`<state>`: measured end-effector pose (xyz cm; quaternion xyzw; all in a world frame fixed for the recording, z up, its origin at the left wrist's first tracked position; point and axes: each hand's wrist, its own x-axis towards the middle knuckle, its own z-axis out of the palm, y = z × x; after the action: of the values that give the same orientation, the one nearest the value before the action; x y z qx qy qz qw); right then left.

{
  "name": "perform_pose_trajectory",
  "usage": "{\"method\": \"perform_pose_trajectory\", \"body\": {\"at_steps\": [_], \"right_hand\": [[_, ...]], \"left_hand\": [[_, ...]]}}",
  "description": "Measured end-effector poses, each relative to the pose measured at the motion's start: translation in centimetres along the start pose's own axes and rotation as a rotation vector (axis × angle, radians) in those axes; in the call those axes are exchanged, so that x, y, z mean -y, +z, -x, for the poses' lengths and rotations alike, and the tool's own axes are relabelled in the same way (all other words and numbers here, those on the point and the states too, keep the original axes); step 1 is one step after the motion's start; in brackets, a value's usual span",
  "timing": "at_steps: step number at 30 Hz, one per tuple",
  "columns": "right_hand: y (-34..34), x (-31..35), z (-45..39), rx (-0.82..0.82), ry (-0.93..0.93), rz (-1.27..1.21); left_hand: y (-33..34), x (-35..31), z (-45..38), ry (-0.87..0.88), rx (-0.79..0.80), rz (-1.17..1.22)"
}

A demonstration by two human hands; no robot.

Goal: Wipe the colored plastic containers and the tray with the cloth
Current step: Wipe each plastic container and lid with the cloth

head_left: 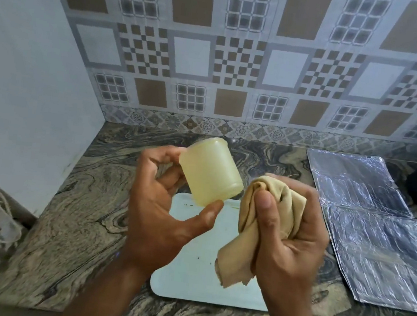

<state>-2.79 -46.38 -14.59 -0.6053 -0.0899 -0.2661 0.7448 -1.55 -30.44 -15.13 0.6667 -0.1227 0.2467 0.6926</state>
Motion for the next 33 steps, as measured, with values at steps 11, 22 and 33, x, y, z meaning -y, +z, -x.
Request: {"method": "perform_pose_trajectory", "body": {"at_steps": [11, 22, 33], "right_hand": [[-0.5, 0.1, -0.1, 0.079, -0.145, 0.224], [0.4, 0.2, -3.1, 0.035, 0.037, 0.133], [0.4, 0.1, 0.7, 0.013, -0.101, 0.117]], "left_hand": [[-1.2, 0.2, -0.3, 0.143, 0.062, -0.382], [-0.6, 0.4, 0.7, 0.048, 0.045, -0.020], [0.1, 0.6, 0.7, -0.065, 0.021, 0.131]]}}
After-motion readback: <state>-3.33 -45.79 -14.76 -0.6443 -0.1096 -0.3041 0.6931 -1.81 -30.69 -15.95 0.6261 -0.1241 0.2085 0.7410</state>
